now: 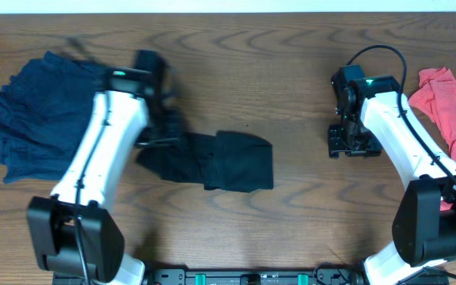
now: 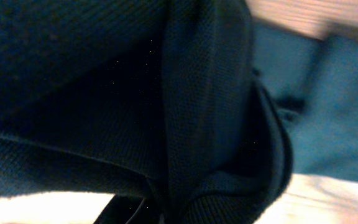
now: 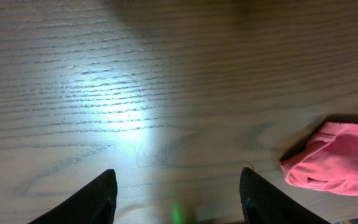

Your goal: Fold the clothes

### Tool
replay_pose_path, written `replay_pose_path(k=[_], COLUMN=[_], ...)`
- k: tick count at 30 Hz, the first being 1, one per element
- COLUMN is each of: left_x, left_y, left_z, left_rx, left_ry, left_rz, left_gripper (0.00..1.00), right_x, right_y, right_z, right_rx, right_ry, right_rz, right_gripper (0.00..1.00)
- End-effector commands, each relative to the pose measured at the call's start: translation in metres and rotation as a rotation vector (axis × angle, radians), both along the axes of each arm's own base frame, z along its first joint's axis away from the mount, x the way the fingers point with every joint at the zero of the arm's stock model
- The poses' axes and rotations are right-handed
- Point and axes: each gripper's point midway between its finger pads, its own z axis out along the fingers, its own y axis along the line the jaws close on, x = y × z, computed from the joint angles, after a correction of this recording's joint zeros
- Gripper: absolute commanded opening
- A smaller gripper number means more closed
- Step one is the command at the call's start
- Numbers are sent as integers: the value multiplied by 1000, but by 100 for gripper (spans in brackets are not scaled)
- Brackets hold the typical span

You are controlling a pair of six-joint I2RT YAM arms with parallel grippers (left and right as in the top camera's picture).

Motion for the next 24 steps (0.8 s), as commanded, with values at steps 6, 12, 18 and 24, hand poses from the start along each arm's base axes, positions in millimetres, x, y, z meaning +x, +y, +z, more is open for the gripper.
replay_pose_path(k=[6,12,18,24], left_x=[-20,-32,-35,-41], left_y=[-99,-134,-154,-178], left_z=[-5,-25,-35,-8], left_rx=[-19,-2,-11,-142], left_ry=[-35,-13,-21,-41], left_rz=[-201,-289,-319,-392], left_gripper=[6,7,10,32], right_x=[-1,-1,-1,0], right_y=[-4,-4,-2,0], right_z=[1,1,1,0], right_rx=[-4,-3,8,22], right_ry=[-2,0,0,-3], right_rz=[-4,-4,3,1], right_gripper=[61,61,61,61])
